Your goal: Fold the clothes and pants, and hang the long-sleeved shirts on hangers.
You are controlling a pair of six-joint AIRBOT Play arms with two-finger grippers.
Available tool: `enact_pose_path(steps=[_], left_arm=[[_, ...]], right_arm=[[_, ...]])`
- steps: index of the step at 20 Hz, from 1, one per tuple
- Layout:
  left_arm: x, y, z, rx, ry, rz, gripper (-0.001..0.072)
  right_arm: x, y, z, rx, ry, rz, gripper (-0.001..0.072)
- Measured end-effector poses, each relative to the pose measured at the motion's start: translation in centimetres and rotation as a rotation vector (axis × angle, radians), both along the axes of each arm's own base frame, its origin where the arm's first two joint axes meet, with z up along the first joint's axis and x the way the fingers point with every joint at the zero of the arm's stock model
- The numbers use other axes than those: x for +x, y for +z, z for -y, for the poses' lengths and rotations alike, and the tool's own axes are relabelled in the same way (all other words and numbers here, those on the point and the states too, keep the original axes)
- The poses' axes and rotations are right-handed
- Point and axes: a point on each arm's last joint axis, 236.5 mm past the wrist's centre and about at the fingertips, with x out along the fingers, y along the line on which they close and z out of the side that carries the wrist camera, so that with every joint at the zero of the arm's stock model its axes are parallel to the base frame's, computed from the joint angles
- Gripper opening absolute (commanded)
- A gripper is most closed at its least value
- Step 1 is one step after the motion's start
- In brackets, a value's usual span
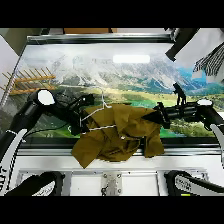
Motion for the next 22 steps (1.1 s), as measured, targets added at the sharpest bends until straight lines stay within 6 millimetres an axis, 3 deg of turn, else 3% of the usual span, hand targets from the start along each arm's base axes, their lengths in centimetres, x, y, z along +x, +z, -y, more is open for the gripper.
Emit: enact_pose_path(steps=[8, 13, 16, 17, 18, 20, 22], left_arm=[[1.2, 3.7, -3.1, -0.017, 0.201, 0.067, 0.0386], [3.8, 7.4, -7.1, -0.058, 0.532, 0.157, 0.0386], [3.9, 8.0, -8.8, -0.085, 0.715, 0.145, 0.0387], [3.6, 7.6, -8.8, -0.094, 0.761, 0.129, 0.0394], [3.3, 7.0, -8.6, -0.103, 0.799, 0.108, 0.0554], [2.4, 5.7, -7.1, -0.122, 0.844, 0.059, 0.0583], [1.4, 4.4, -4.3, -0.145, 0.855, -0.002, 0.0581]], right_arm=[[1.1, 0.1, 0.1, -0.001, -0.053, -0.022, 0.001], [2.6, 4.6, -0.2, 0.109, -0.146, 0.024, 0.0009], [3.7, 7.7, -0.1, 0.129, -0.233, 0.08, 0.0008], [3.9, 8.5, 0.0, 0.13, -0.26, 0.098, 0.0008], [4.1, 9.4, 0.1, 0.135, -0.287, 0.117, 0.0008], [4.4, 11.1, 0.3, 0.15, -0.33, 0.147, 0.0008], [4.7, 12.2, 0.5, 0.157, -0.369, 0.169, 0.0009]])
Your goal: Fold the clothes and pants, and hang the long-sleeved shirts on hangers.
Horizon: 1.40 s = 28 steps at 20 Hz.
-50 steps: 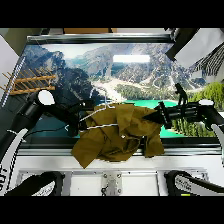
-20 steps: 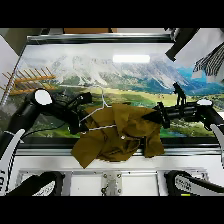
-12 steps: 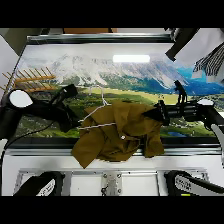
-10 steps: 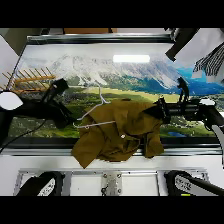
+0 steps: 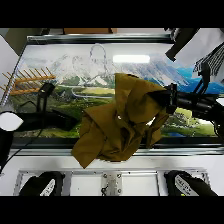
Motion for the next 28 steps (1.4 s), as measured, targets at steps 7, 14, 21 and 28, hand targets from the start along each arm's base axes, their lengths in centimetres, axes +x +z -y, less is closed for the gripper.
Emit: enact_pose_path(steps=[7, 14, 21, 28], left_arm=[[-5.0, -5.2, 11.7, -0.049, -0.046, -0.204, 0.0552], [-9.6, -9.3, 17.0, -0.021, -0.022, -0.338, 0.0552], [-9.6, -12.3, 18.2, -0.004, 0.054, -0.389, 0.0014], [-4.3, -10.3, 13.2, -0.032, 0.242, -0.37, 0.0012]], right_arm=[[0.5, 1.2, 0.4, 0.014, -0.053, 0.014, 0.0009], [0.6, 1.3, 0.5, 0.017, -0.061, 0.014, 0.001], [0.6, 1.4, 0.4, 0.017, -0.061, 0.014, 0.0009], [-0.5, 2.5, 0.1, 0.027, -0.046, 0.021, 0.0009]])
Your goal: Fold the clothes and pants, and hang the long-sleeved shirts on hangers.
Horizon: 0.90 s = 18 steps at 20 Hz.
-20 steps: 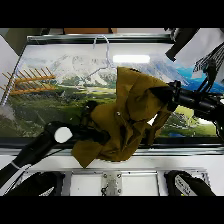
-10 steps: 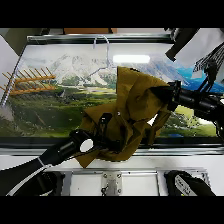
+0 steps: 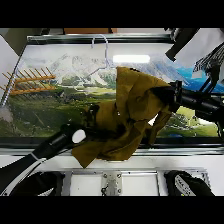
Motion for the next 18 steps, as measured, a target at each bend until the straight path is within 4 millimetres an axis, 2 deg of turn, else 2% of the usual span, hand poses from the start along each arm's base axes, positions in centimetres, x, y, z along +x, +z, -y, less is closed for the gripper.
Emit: enact_pose_path(steps=[5, 9, 13, 18], left_arm=[[4.5, 3.4, -9.4, 0.047, 0.212, 0.046, 0.0012], [6.3, 5.3, -14.8, 0.053, 0.336, 0.096, 0.0012], [6.9, 6.1, -18.6, 0.076, 0.407, 0.121, 0.0012], [6.7, 6.1, -21.0, 0.107, 0.422, 0.118, 0.0012]], right_arm=[[-1.9, 1.2, -0.7, 0.017, 0.05, -0.009, 0.0009], [-3.9, 1.4, -1.4, 0.029, 0.131, -0.042, 0.0008], [-5.4, 0.1, -1.8, -0.033, 0.175, -0.087, 0.0009], [-6.4, -1.7, -1.9, -0.121, 0.19, -0.12, 0.0008]])
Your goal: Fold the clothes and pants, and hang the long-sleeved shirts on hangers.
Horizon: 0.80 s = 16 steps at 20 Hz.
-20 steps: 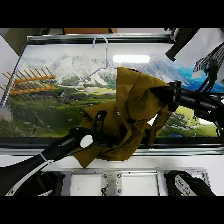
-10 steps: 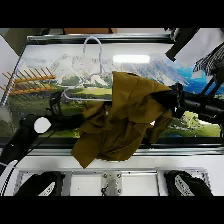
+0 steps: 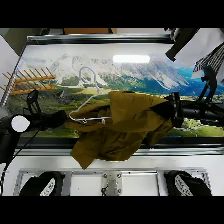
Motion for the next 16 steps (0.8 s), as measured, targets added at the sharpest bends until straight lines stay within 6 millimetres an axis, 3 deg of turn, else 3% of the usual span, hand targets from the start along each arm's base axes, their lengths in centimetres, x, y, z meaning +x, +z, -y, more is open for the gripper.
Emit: enact_pose_path(steps=[4, 9, 12, 16], left_arm=[[0.1, 1.1, -0.8, 0.027, -0.043, -0.007, 0.0012], [1.9, 4.6, -1.1, 0.085, -0.166, -0.026, 0.0012], [4.1, 7.8, -2.1, 0.147, -0.204, -0.005, 0.0012], [7.8, 13.4, -2.9, 0.203, -0.231, 0.072, 0.0012]], right_arm=[[0.2, -1.3, 0.3, -0.055, -0.016, -0.016, 0.0009], [0.7, -2.4, 0.8, -0.106, -0.043, -0.029, 0.0008], [0.3, -4.2, 1.2, -0.183, -0.038, -0.055, 0.0008], [-1.1, -4.8, 1.0, -0.223, 0.006, -0.068, 0.0008]])
